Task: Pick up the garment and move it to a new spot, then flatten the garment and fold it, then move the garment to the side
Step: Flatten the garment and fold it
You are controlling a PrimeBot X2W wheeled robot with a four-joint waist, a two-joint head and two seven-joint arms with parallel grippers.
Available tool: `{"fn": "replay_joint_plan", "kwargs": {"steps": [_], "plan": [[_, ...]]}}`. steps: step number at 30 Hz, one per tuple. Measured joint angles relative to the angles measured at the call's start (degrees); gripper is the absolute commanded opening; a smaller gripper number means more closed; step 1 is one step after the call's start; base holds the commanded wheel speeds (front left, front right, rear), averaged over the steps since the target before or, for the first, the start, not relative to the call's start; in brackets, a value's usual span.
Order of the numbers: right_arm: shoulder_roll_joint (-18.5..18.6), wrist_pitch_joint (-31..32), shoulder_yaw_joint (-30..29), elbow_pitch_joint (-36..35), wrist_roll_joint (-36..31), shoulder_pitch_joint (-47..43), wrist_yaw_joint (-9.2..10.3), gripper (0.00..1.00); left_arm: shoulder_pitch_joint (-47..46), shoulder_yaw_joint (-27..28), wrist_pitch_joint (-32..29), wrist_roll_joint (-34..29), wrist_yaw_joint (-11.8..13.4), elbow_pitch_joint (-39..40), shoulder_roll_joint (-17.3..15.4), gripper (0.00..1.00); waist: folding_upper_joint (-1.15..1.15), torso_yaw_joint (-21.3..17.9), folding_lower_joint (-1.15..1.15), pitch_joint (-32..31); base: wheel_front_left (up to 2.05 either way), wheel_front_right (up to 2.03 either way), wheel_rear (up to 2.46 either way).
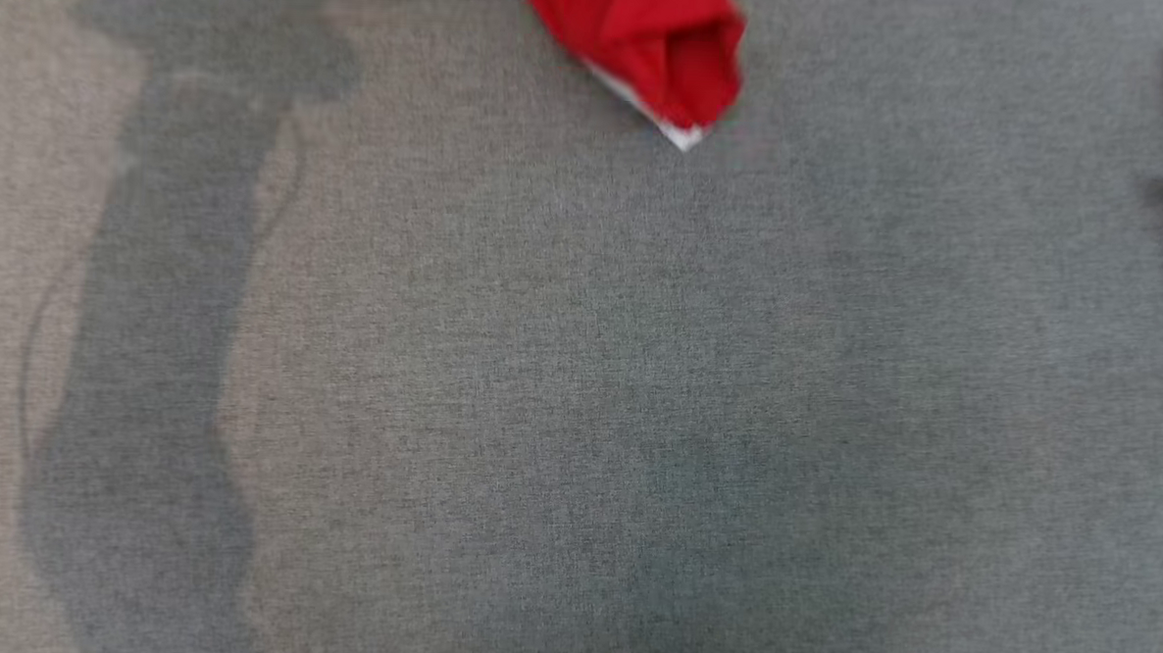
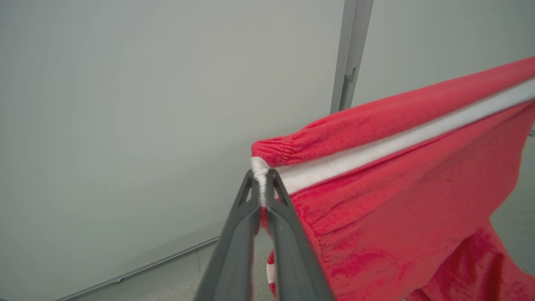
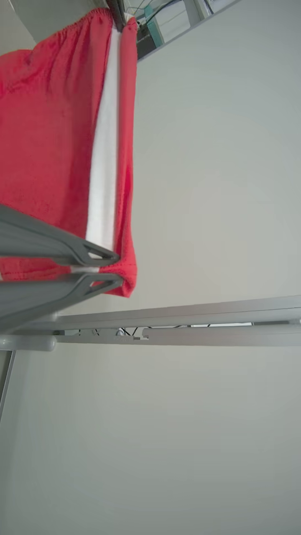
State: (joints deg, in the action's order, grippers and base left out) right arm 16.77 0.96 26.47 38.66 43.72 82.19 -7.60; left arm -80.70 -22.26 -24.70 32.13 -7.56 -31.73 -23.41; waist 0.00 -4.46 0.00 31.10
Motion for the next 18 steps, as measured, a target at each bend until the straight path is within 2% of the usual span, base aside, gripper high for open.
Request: {"fn": "replay_joint_plan", "kwargs": {"steps": [7, 11, 18], "plan": [[0.5, -12.4, -1.3, 6.9, -2.1, 11.9, -0.21, 0.0, -10.3, -1.1, 5.8, -0.4, -0.2, -7.6, 3.5, 0.0, 0.0, 1.1, 0.0, 3.5, 0.0, 0.0, 0.0], [0.1, -14.0, -0.3, 8.0, -2.0, 13.6, -0.21, 0.0, -11.4, -2.7, 7.7, 0.3, -0.2, -10.2, 4.1, 0.0, 0.0, 1.5, 0.0, 3.6, 0.0, 0.0, 0.0], [1.0, -14.6, 7.6, 8.7, 0.2, 9.0, -0.08, 0.0, -6.1, -10.5, 7.2, 4.9, -0.1, -13.1, 3.6, 0.0, 0.0, 1.3, 0.0, 2.8, 0.0, 0.0, 0.0]]}}
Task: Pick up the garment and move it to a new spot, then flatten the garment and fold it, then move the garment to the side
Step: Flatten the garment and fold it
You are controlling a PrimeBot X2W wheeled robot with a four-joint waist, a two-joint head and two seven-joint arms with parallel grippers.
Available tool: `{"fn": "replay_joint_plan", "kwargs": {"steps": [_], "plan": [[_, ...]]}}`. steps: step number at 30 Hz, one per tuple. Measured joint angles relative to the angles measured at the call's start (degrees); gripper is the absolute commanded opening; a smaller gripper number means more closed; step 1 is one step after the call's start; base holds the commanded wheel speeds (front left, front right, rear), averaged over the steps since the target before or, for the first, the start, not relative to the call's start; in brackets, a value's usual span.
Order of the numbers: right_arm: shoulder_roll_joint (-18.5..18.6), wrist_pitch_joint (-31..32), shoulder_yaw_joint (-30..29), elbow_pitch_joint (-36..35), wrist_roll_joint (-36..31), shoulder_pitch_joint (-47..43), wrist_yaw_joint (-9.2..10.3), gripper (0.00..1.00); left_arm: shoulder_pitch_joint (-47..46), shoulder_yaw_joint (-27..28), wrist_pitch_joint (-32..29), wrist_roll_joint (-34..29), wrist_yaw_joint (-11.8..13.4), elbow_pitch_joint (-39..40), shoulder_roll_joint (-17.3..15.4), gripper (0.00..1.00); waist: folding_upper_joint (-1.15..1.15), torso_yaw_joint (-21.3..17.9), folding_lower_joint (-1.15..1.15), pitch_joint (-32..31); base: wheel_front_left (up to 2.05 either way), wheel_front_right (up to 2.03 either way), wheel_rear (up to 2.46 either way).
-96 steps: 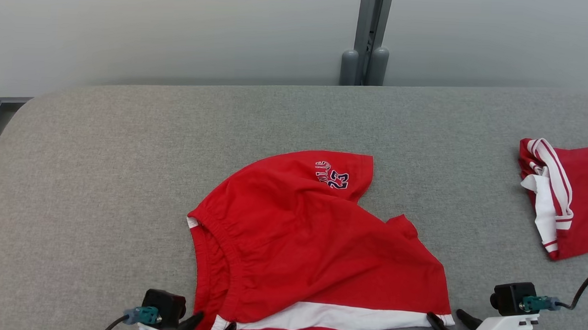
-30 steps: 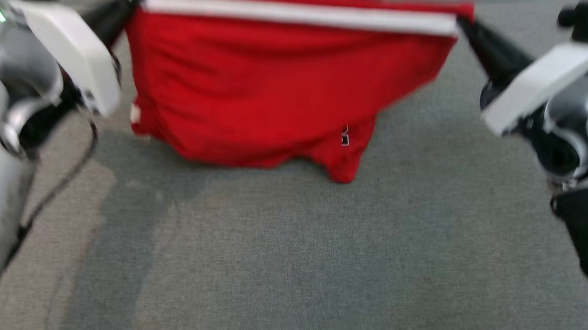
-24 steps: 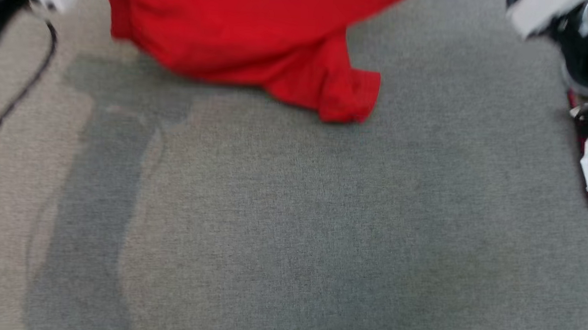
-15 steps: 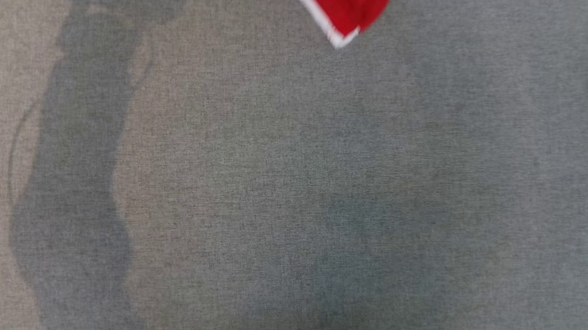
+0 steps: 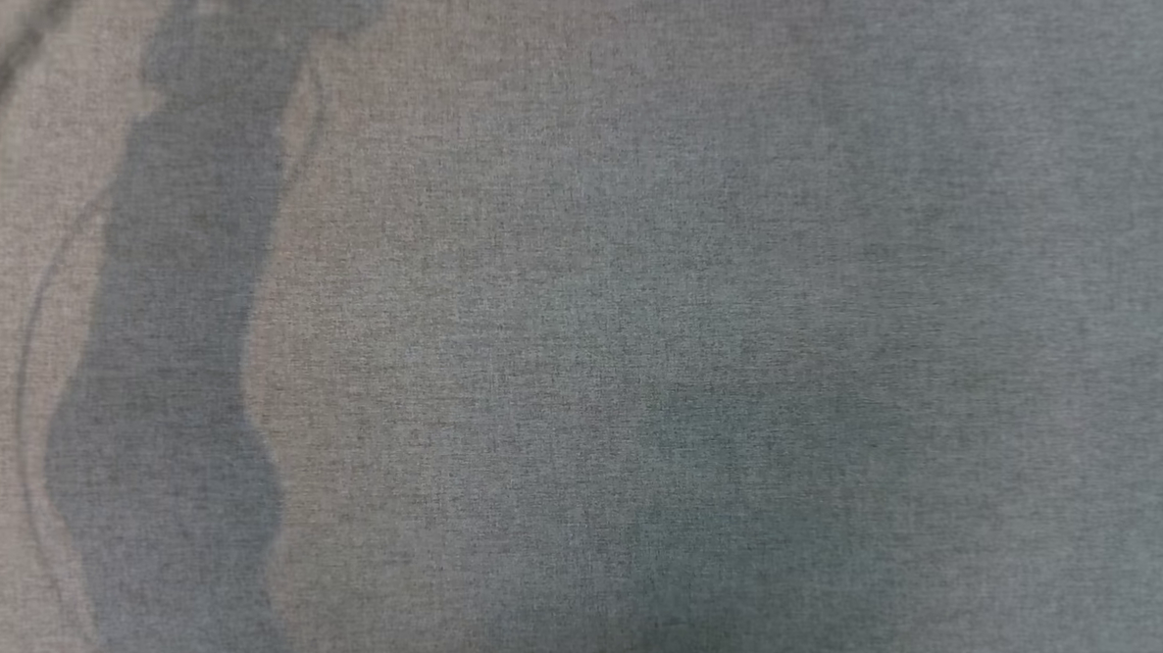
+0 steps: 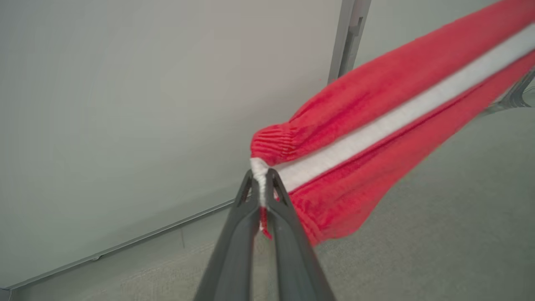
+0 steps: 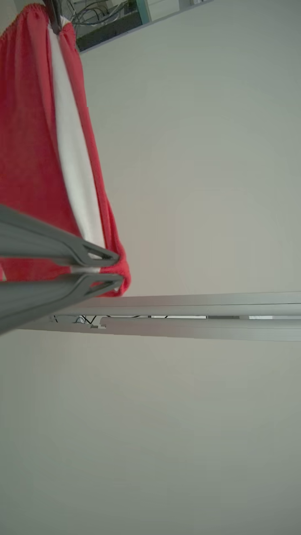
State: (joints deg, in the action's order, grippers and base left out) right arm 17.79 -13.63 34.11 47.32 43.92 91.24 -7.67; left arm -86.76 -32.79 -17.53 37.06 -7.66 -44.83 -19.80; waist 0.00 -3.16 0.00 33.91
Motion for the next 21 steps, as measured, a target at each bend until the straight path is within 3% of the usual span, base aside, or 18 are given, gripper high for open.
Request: {"fn": "replay_joint_plan", "kwargs": {"steps": [10, 21], "plan": [[3.8, -0.1, 11.8, -4.0, 6.0, -16.7, 0.05, 0.0, 15.8, -10.8, -0.7, 11.4, 0.0, 4.2, -4.6, 0.0, 0.0, -0.7, 0.0, -5.7, 0.0, 0.0, 0.0], [9.9, 12.4, 21.8, -11.0, 16.6, -36.3, 0.09, 0.0, 35.3, -17.1, -7.2, 23.1, 0.0, 13.9, -10.8, 0.0, 0.0, -1.4, 0.0, -18.4, 0.0, 0.0, 0.0]]}}
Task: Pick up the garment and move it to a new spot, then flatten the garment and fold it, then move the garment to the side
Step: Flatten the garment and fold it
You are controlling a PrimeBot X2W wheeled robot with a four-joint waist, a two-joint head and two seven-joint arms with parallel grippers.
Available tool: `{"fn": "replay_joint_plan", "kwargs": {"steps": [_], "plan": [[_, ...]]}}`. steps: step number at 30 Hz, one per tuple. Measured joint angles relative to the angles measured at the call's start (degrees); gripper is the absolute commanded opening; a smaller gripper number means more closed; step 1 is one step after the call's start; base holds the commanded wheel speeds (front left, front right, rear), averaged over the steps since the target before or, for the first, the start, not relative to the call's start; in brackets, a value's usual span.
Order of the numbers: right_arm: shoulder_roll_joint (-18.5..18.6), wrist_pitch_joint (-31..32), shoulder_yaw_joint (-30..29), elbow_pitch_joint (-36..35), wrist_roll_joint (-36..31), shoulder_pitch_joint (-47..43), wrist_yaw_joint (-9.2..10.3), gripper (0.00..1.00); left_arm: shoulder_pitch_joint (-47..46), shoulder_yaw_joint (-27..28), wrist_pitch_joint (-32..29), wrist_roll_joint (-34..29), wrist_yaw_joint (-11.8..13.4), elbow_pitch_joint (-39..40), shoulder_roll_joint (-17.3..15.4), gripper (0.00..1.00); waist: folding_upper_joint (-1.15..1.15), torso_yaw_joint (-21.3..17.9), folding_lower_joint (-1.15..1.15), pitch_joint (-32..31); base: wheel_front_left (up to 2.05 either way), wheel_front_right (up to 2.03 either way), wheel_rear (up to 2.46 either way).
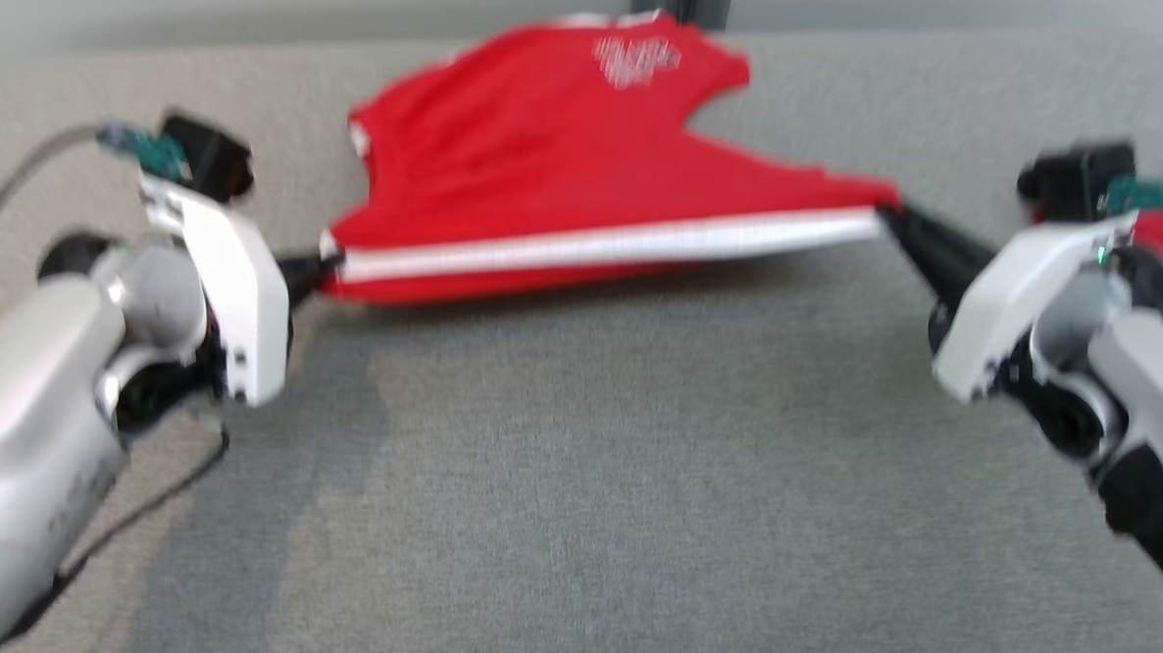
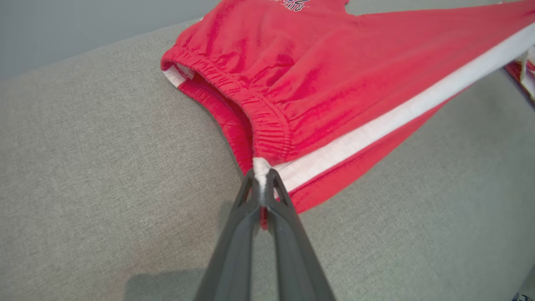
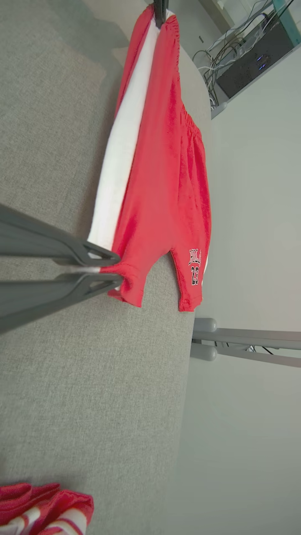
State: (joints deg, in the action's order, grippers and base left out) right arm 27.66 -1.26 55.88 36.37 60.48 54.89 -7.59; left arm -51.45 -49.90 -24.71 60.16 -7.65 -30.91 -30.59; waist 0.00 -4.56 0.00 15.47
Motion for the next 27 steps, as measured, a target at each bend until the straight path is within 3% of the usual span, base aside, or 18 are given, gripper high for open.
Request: {"fn": "replay_joint_plan", "kwargs": {"steps": [8, 18, 23, 27], "plan": [[5.8, 5.8, 2.0, -7.8, 4.2, -11.2, 0.0, 0.0, 12.9, -2.8, -4.6, 4.7, 1.3, 11.2, -4.6, 0.0, 0.0, -0.4, 0.0, -8.4, 0.0, 0.0, 0.0], [13.8, 14.3, -1.8, -18.4, 5.9, -22.2, -0.01, 0.0, 25.9, -5.7, -12.6, 11.9, 7.9, 32.7, -13.1, 0.0, 0.0, -0.6, 0.0, -12.5, 0.0, 0.0, 0.0], [14.5, 17.0, -6.9, -21.4, 3.7, -24.1, 0.0, 0.0, 26.5, -3.6, -12.6, 14.5, 11.3, 37.1, -14.4, 0.0, 0.0, 0.1, 0.0, -12.1, 0.0, 0.0, 0.0], [13.9, 20.3, -10.9, -21.9, 1.5, -23.5, 0.0, 0.0, 25.5, -1.7, -13.7, 17.7, 12.3, 36.8, -13.4, 0.0, 0.0, 0.7, 0.0, -10.7, 0.0, 0.0, 0.0]]}}
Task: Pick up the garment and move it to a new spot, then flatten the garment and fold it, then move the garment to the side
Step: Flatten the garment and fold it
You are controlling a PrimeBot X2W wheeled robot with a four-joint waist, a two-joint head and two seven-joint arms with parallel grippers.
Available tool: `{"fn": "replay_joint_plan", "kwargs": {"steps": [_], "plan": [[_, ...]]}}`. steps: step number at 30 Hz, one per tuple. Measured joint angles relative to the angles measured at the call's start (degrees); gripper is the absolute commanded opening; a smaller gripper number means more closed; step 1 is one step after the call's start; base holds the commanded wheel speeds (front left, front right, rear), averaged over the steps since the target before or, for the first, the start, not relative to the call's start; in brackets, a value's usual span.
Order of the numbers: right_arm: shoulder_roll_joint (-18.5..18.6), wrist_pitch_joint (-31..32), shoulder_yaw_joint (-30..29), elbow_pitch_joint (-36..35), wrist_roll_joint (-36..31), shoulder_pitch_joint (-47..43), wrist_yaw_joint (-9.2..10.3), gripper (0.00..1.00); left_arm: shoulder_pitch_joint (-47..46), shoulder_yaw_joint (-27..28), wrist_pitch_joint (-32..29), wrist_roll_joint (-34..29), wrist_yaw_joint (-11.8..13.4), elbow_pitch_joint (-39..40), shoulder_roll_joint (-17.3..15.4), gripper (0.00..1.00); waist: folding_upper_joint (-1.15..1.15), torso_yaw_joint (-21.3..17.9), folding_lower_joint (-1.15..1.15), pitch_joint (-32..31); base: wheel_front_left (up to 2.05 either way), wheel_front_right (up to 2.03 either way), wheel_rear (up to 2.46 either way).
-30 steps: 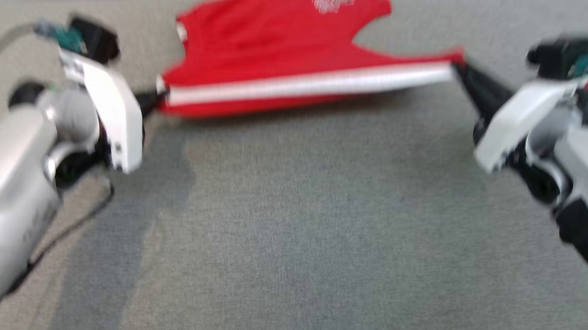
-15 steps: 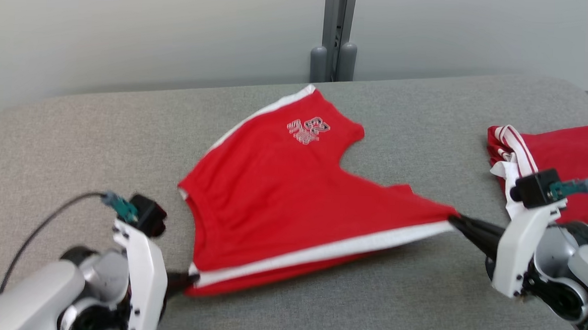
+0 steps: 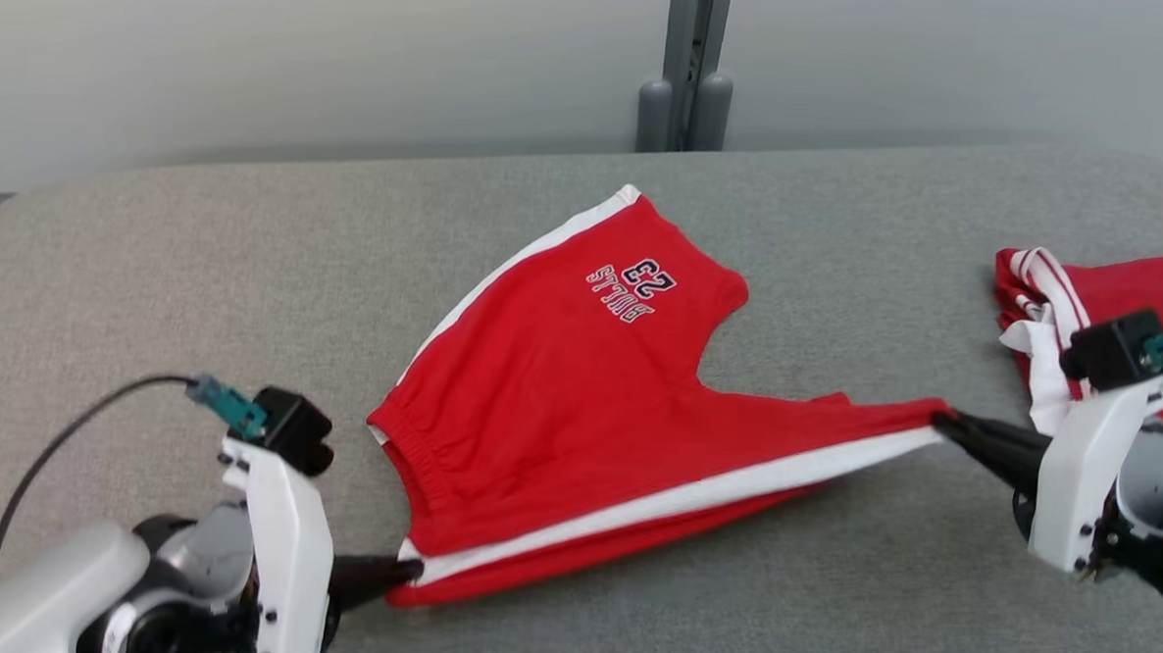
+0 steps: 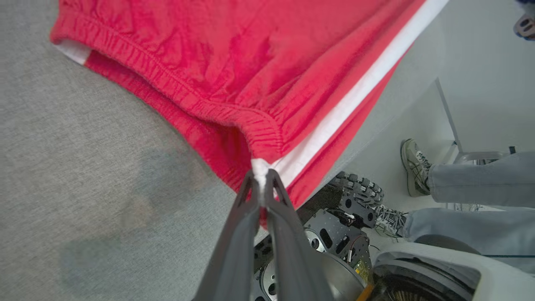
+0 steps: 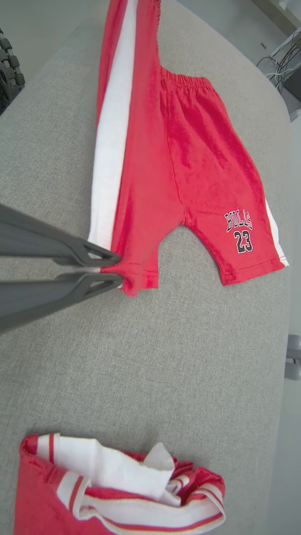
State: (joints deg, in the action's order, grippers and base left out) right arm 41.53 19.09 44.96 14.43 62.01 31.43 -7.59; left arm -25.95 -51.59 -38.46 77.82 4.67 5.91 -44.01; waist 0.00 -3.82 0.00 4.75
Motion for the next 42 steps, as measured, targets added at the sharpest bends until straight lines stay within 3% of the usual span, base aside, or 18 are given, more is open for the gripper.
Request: {"fn": "replay_joint_plan", "kwargs": {"steps": [6, 16, 25, 42], "plan": [[-1.6, 7.5, -4.1, 1.3, -0.8, 8.0, 0.01, 0.0, -7.4, 3.4, -6.7, 7.4, 0.6, -5.2, 3.6, 0.0, 0.0, 2.2, 0.0, 4.5, 0.0, 0.0, 0.0], [-5.6, 13.7, -4.4, 7.2, -3.9, 21.7, 0.09, 0.0, -19.7, 5.2, -11.1, 8.7, -0.2, -13.5, 10.9, 0.0, 0.0, 7.0, 0.0, 11.9, 0.0, 0.0, 0.0], [-8.9, 11.8, -1.3, 16.2, -6.3, 32.0, 0.09, 0.0, -26.0, 7.1, -11.1, 9.7, -1.2, -21.0, 15.6, 0.0, 0.0, 11.3, 0.0, 17.8, 0.0, 0.0, 0.0], [-11.2, 5.4, 3.4, 29.5, -4.9, 43.1, 0.09, 0.0, -29.8, 8.9, -9.1, 10.3, -3.7, -24.2, 19.7, 0.0, 0.0, 16.4, 0.0, 23.8, 0.0, 0.0, 0.0]]}}
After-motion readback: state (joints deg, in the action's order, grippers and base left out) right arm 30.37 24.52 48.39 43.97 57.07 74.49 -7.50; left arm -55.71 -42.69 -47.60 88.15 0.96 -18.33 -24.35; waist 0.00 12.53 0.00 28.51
